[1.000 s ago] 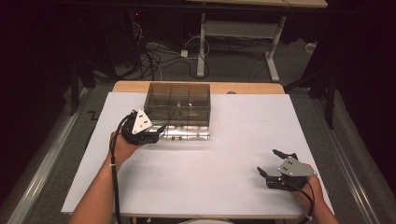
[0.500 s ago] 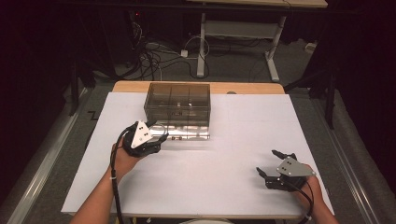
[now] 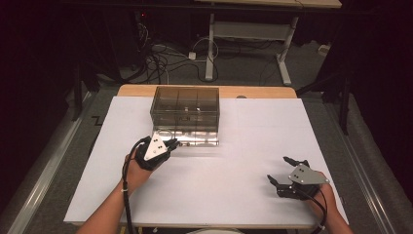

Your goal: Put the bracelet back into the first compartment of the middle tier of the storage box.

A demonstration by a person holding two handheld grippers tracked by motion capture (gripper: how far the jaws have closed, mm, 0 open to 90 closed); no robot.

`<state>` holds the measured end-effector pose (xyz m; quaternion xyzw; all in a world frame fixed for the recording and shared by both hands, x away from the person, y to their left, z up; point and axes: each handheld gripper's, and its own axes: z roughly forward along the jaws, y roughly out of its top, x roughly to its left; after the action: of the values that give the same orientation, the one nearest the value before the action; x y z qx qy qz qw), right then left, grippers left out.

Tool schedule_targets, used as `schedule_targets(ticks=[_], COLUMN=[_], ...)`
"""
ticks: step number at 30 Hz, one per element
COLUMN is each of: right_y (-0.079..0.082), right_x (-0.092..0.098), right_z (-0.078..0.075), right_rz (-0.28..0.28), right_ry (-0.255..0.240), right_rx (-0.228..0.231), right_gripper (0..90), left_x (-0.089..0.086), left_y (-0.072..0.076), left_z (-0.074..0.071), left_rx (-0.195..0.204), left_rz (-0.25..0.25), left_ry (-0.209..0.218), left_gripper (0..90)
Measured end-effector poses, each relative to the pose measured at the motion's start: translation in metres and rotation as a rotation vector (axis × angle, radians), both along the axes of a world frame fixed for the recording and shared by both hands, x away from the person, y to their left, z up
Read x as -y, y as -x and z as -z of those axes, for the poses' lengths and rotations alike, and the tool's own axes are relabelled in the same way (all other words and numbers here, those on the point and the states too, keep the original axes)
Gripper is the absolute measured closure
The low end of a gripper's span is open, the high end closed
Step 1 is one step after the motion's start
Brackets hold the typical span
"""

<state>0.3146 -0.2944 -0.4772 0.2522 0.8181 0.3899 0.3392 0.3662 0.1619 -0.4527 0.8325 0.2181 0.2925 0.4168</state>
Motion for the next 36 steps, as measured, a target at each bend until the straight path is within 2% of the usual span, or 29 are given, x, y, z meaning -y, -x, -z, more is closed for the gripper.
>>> schedule_targets(ticks=[1,3,6,8,15,28,30,36], right_y=[0.000,0.000,0.000,0.000,0.000,-0.004,-0.004,-0.004], right_x=[0.000,-0.001,-0.001,-0.002,-0.004,-0.004,-0.005,-0.005], right_z=[0.000,0.000,0.000,0.001,0.001,0.003,0.004,0.003], right_rz=[-0.003,-0.004,-0.004,-0.004,-0.006,0.006,0.003,0.003], right_ry=[0.003,0.003,0.002,0.003,0.004,0.009,0.011,0.014], right_rx=[0.000,0.000,-0.003,-0.004,-0.010,-0.025,-0.025,-0.022], right_gripper=[19.4,19.4,19.4,19.4,19.4,19.5,19.5,19.5], left_x=[0.001,0.002,0.004,0.004,0.005,0.007,0.007,0.008], left_y=[0.000,-0.001,-0.003,-0.005,-0.009,-0.019,-0.020,-0.021], left_z=[0.002,0.004,0.006,0.008,0.012,0.020,0.021,0.023], left_rx=[0.000,-0.007,-0.010,-0.013,-0.027,-0.035,-0.040,-0.032], left_rz=[0.000,0.000,0.002,-0.004,-0.010,-0.040,-0.042,-0.034], left_ry=[-0.008,0.007,-0.015,-0.006,-0.016,-0.055,-0.046,-0.071], left_gripper=[86.2,87.9,88.0,88.0,88.0,88.0,88.1,88.0])
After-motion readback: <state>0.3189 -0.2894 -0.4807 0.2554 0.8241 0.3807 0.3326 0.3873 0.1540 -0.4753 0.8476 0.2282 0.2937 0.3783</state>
